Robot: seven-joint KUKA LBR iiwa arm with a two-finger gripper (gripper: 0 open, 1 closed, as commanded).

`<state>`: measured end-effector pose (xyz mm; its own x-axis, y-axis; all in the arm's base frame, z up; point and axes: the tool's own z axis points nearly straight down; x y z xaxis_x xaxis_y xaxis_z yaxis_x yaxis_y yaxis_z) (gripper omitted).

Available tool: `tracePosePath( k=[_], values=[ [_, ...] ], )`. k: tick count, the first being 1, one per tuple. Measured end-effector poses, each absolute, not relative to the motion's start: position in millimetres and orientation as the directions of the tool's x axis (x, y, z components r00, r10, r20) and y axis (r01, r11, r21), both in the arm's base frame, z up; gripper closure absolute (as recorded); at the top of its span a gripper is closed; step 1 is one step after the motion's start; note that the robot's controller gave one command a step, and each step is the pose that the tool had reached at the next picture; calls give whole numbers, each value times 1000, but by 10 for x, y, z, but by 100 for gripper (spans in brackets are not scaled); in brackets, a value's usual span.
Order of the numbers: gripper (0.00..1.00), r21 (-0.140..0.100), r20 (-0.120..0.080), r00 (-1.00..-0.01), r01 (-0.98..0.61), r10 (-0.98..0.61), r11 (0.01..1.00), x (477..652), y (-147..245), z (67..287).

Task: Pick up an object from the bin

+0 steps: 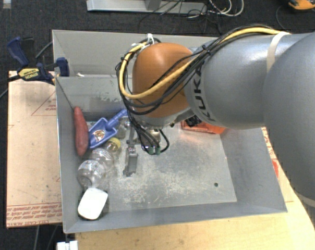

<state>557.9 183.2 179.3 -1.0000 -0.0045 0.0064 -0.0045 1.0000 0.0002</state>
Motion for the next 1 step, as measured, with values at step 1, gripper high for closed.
tracePosePath(
  k=[1],
  values=[
    [0,2,-1,-1000,0,0,1000,5596,1820,1843]
  ],
)
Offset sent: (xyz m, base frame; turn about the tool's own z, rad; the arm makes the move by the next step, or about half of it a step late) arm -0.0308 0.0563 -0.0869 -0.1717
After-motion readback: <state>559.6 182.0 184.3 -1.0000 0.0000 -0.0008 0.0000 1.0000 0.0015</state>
